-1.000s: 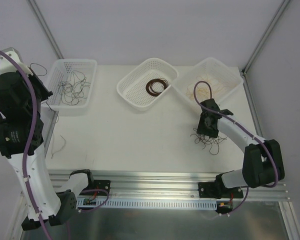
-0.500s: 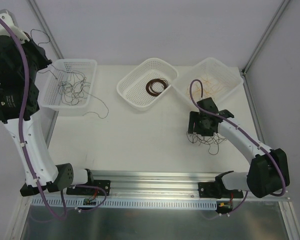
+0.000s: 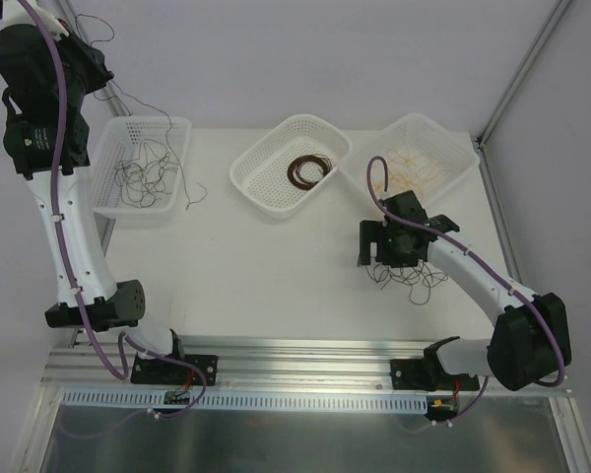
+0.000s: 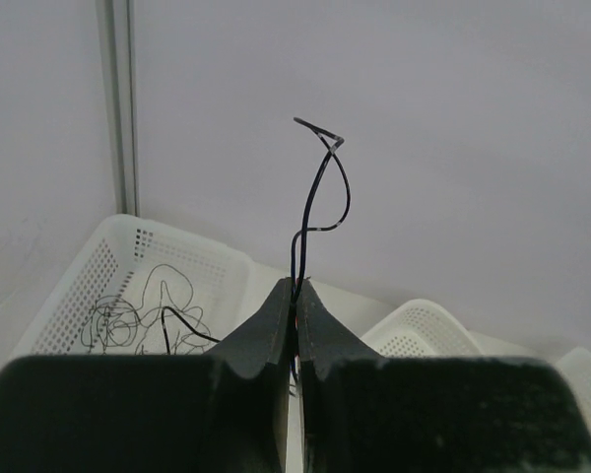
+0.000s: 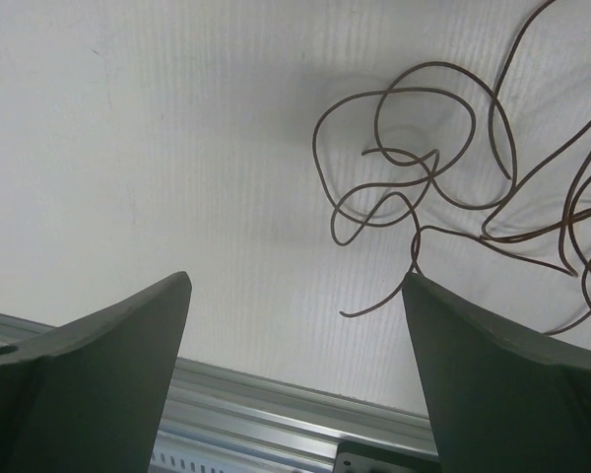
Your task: Untangle the cables
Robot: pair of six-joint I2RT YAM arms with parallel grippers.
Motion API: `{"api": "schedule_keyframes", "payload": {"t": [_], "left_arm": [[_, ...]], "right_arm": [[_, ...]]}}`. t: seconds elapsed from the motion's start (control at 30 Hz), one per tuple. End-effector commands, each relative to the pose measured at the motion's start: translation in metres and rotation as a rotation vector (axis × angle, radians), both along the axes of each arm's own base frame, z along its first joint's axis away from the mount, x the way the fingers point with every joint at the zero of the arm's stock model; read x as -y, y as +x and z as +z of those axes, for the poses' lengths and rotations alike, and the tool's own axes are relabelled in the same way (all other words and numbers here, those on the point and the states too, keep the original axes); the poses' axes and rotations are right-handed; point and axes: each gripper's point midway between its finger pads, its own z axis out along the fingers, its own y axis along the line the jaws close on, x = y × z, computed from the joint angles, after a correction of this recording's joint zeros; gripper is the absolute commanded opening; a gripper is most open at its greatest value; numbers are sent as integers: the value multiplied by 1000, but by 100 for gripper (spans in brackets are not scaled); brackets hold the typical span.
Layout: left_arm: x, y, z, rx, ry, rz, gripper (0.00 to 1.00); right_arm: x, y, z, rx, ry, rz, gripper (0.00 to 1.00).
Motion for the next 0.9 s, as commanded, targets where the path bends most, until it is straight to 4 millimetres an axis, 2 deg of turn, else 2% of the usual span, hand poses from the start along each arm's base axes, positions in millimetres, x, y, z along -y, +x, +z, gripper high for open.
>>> {"api": "schedule_keyframes", "payload": {"t": [0.0, 0.13, 0.23, 0.3, 0.43, 0.63, 0.73, 0.83, 0.87], "left_arm": [[-9, -8, 64, 224, -6, 35, 0], [-26, -2, 84, 312, -15, 89, 0], [-32, -3, 102, 392, -49, 79, 0], [-26, -2, 112, 437, -84, 23, 0], [-32, 1, 119, 479, -134, -5, 0], [-48, 20, 102, 461, -193, -13, 0], [-68, 27, 91, 446, -177, 57, 0], [-86, 37, 74, 409, -148, 131, 0], [-95, 44, 59, 375, -129, 166, 0]], "right_arm": [[-15, 9, 14, 28, 41, 61, 93], [-19, 12, 12, 10, 45, 71, 93], [-21, 14, 11, 0, 43, 77, 93], [-22, 17, 11, -5, 38, 82, 93], [-25, 21, 11, -15, 31, 91, 94], [-30, 27, 10, -28, 36, 99, 93], [-31, 28, 11, -30, 37, 104, 93], [-32, 28, 8, -39, 35, 108, 93], [-32, 28, 7, -44, 35, 109, 93]]}}
